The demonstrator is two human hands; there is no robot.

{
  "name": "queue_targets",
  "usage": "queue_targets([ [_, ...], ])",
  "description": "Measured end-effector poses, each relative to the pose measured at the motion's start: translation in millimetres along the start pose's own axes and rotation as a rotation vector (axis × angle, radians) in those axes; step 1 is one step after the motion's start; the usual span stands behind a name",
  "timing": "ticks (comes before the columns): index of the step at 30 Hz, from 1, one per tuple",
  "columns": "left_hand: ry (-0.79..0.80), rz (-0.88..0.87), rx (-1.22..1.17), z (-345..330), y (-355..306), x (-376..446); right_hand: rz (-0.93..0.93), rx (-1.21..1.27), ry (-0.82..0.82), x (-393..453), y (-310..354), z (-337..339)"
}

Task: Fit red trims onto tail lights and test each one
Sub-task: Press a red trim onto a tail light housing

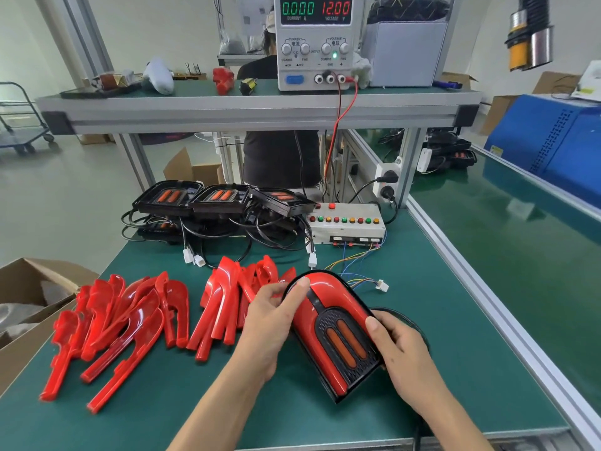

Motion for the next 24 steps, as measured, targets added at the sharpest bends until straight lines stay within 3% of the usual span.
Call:
queue_targets([
  [5,0.023,-0.007,0.25,-3.1,-17.4,12.0,0.01,-0.009,0.02,-2.3,-2.6,-0.6],
  [10,0.243,0.127,0.356,-3.2,-29.8,20.9,0.009,0.02,0.068,-2.6,-5.0,1.3],
  [15,0.417,0.127,0.494,-1.8,-40.0,20.3,0.027,0.008,0.129,-2.9,-3.3,-2.9],
  [24,0.375,0.177,0.36,-9.2,-40.6,18.2,0.05,0.034,0.158,0.4,2.2,-1.2],
])
Point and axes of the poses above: each hand's wrist, its own x-axis towards the middle knuckle, its own z-axis out of the back of the hand, y = z × x, the point moved 3 cm from there along x, towards the middle knuckle, and after that the axes turned 3 degrees about -y, right-handed, at the moved point
